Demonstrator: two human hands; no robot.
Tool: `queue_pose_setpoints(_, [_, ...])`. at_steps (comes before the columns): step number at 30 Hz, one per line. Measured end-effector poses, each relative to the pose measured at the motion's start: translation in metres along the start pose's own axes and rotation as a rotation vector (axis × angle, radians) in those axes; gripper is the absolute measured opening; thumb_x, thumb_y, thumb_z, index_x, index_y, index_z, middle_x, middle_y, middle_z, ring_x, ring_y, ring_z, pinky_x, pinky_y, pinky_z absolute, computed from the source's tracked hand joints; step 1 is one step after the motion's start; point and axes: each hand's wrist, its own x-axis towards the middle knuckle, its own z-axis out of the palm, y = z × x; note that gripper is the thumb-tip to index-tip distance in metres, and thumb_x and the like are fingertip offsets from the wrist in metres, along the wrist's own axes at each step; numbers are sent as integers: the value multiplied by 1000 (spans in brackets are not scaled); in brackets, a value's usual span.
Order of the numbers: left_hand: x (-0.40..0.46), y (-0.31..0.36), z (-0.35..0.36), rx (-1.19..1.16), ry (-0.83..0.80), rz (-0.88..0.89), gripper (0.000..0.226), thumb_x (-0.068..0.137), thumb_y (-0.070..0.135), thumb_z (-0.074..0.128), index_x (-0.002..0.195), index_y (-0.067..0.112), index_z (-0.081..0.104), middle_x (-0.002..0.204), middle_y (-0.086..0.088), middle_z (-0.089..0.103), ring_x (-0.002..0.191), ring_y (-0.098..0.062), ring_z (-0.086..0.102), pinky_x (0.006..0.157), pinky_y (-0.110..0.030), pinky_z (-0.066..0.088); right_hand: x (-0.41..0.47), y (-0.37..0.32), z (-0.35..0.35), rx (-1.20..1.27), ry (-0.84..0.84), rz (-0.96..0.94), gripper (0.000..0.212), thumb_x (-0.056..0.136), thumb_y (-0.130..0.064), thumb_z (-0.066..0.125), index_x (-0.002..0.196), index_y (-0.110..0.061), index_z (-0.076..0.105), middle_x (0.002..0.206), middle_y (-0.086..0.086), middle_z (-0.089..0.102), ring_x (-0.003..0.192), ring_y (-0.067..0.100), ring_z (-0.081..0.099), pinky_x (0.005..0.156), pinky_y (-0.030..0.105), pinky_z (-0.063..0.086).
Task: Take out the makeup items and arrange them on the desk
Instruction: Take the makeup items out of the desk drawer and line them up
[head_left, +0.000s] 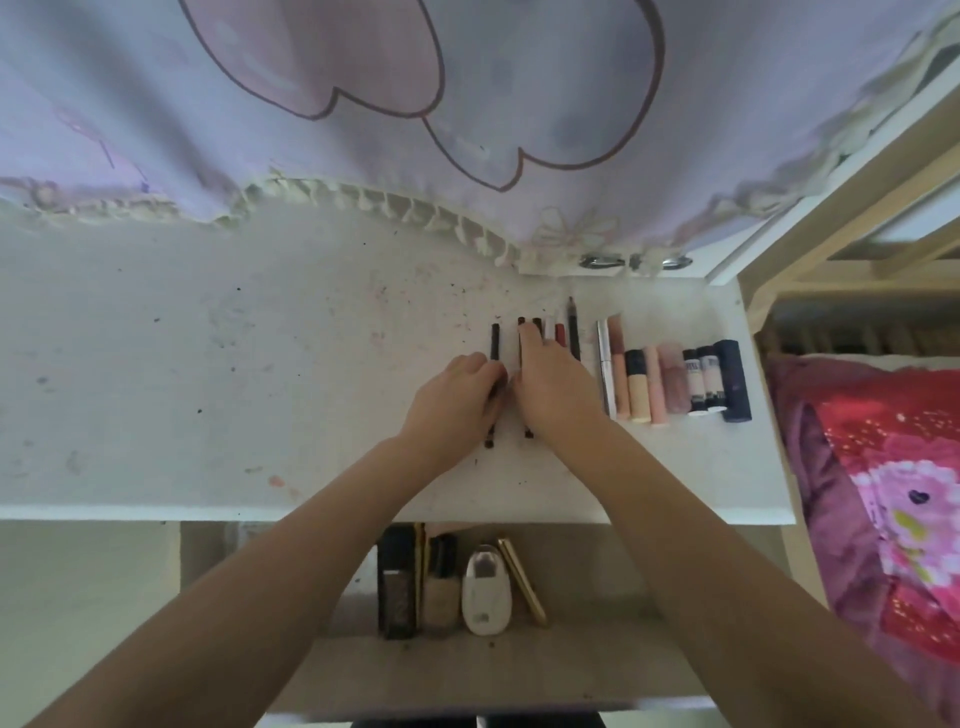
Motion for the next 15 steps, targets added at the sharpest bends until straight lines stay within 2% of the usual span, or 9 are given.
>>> queue_pose_setpoints(3, [2,15,1,-89,-24,-25,21,96,21,44,111,11,55,102,-3,56,96,-19,50,71,-26,37,-6,8,-5,-1,8,-9,29,97,-15,41,126,-11,39,101,9,54,84,26,56,62,34,40])
queue_pose_setpoints(5, [-6,26,-3,-185,-1,-71,16,97,20,43,107,12,52,97,1,54,91,-17,51,71,-26,39,-21,16,-10,58,66,-45,26,97,-16,42,123,-11,45,105,7,56,87,23,58,68,33,47])
queue_pose_setpoints(7, [-31,34,-6,-260,32,-81,11,96,20,45,103,15,52,90,7,51,82,-12,51,70,-23,42,-53,26,-12,175,86,-144,22,97,-19,45,118,-14,52,103,1,58,86,14,58,77,27,49])
queue_pose_setpoints(9, [-72,36,2,-299,-23,-51,11,95,22,48,102,18,55,87,13,51,78,-5,50,70,-15,43,-95,37,-1,264,-19,-214,18,96,-22,46,111,-18,56,98,-5,60,84,9,57,80,22,48])
queue_pose_setpoints(11, [-121,33,24,-245,-166,3,16,93,25,47,101,21,59,88,15,54,76,-2,51,66,-11,44,-134,53,29,207,-199,-197,17,97,-26,43,105,-20,57,97,-4,62,85,10,58,79,24,48])
queue_pose_setpoints(13, [-157,17,62,-145,-278,22,23,87,28,45,102,23,62,93,9,62,81,-8,60,64,-21,52,-153,72,71,71,-371,-98,21,98,-28,39,105,-19,56,104,1,63,93,17,59,79,29,47])
queue_pose_setpoints(15, [-169,6,93,-76,-328,-72,33,84,22,49,114,20,61,111,-1,62,100,-20,61,75,-29,53,-157,85,110,-25,-487,27,26,98,-31,39,113,-17,54,113,7,60,103,25,59,82,34,47])
